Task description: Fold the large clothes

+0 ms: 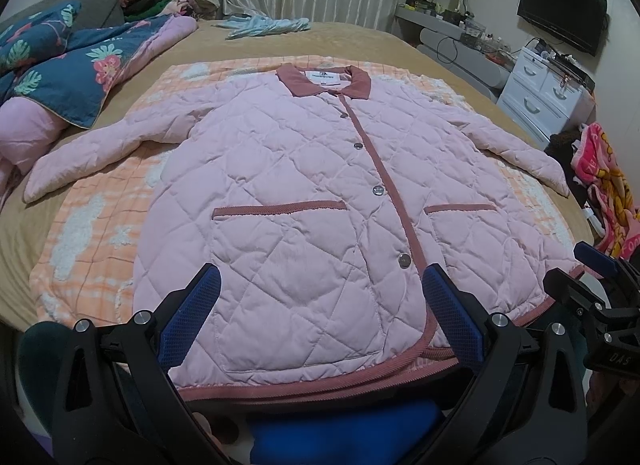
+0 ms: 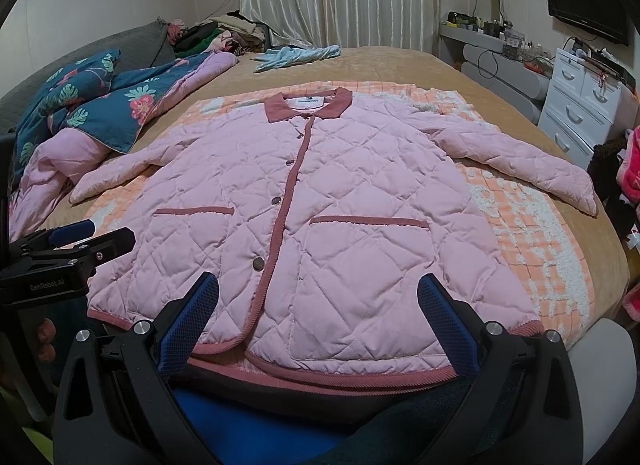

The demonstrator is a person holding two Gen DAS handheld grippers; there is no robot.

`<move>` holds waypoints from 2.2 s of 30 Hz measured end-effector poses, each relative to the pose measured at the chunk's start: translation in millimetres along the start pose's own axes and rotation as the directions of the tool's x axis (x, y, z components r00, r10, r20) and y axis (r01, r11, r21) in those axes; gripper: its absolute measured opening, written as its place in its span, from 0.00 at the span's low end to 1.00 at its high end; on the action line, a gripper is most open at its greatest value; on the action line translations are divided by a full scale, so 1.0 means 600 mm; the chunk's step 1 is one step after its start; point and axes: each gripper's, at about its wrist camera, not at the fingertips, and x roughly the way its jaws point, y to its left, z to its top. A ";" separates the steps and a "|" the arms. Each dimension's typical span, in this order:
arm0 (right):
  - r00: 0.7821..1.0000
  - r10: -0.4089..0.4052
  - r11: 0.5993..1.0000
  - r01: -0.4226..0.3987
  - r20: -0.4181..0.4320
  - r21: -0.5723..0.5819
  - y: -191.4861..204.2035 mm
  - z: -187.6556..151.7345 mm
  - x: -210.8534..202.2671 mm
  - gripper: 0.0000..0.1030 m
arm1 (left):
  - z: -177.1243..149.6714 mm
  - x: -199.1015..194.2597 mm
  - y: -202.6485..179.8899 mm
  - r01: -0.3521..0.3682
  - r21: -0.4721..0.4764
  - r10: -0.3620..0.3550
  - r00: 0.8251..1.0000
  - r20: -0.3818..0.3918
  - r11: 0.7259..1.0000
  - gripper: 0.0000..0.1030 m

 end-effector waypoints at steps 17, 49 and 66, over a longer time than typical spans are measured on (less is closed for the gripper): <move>1.000 -0.002 1.000 0.002 -0.002 -0.001 0.001 0.001 0.001 0.96 | 0.001 0.001 -0.001 0.003 0.000 -0.003 1.000 -0.004 1.000 0.92; 0.999 -0.047 0.999 0.047 -0.016 -0.026 -0.021 0.135 0.090 0.96 | 0.134 0.078 0.032 -0.055 -0.040 0.056 0.998 0.002 0.998 0.92; 0.997 -0.076 0.995 0.076 -0.005 0.061 -0.082 0.270 0.180 0.96 | 0.249 0.179 0.023 -0.018 -0.046 0.017 0.999 -0.032 0.999 0.92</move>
